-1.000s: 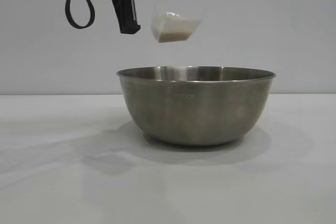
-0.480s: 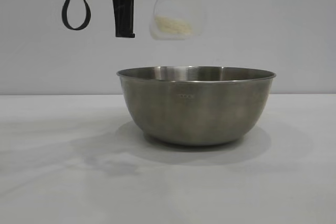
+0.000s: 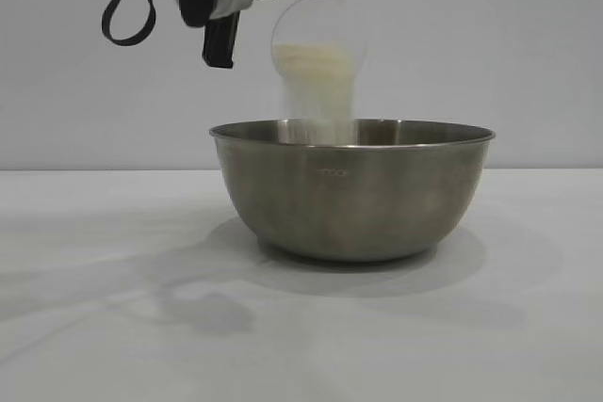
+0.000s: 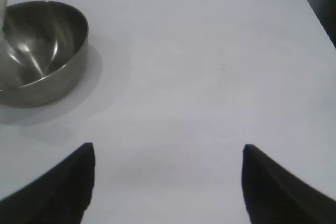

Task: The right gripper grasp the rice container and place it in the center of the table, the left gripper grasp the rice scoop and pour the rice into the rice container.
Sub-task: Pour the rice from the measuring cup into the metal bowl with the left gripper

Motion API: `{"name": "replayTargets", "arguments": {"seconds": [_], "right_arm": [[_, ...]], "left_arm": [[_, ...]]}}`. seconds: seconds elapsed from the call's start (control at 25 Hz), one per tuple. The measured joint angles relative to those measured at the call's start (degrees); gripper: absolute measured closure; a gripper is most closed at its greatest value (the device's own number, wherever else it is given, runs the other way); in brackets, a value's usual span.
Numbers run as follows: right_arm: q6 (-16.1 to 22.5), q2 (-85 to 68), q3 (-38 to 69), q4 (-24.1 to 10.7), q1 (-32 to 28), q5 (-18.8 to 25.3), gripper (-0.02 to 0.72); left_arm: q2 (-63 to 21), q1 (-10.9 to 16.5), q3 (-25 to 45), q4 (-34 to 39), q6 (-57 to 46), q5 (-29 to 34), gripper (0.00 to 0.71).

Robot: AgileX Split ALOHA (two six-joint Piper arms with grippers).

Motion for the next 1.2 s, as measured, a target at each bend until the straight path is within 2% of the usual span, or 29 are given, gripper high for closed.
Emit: {"name": "replayTargets", "arguments": {"seconds": [0.16,0.36,0.72,0.84,1.0,1.2], "right_arm": [[0.0,0.0,0.0,0.0,0.0,0.0,0.171],[0.0,0.0,0.0,0.0,0.0,0.0,0.171],[0.0,0.0,0.0,0.0,0.0,0.0,0.171],[0.0,0.0,0.0,0.0,0.0,0.0,0.171],[0.0,0.0,0.0,0.0,0.0,0.0,0.171],[0.0,0.0,0.0,0.0,0.0,0.0,0.171]], "left_arm": [[0.0,0.0,0.0,0.0,5.4,-0.8,0.71],[0.0,0.0,0.0,0.0,10.0,-5.4,0.71],[0.0,0.0,0.0,-0.4,10.6,-5.7,0.71],[0.0,0.0,0.0,-3.5,4.5,-5.7,0.71],[0.0,0.0,0.0,-13.7,-7.2,-5.7,0.71],[0.0,0.0,0.0,-24.0,-26.5,-5.7,0.71]]}}
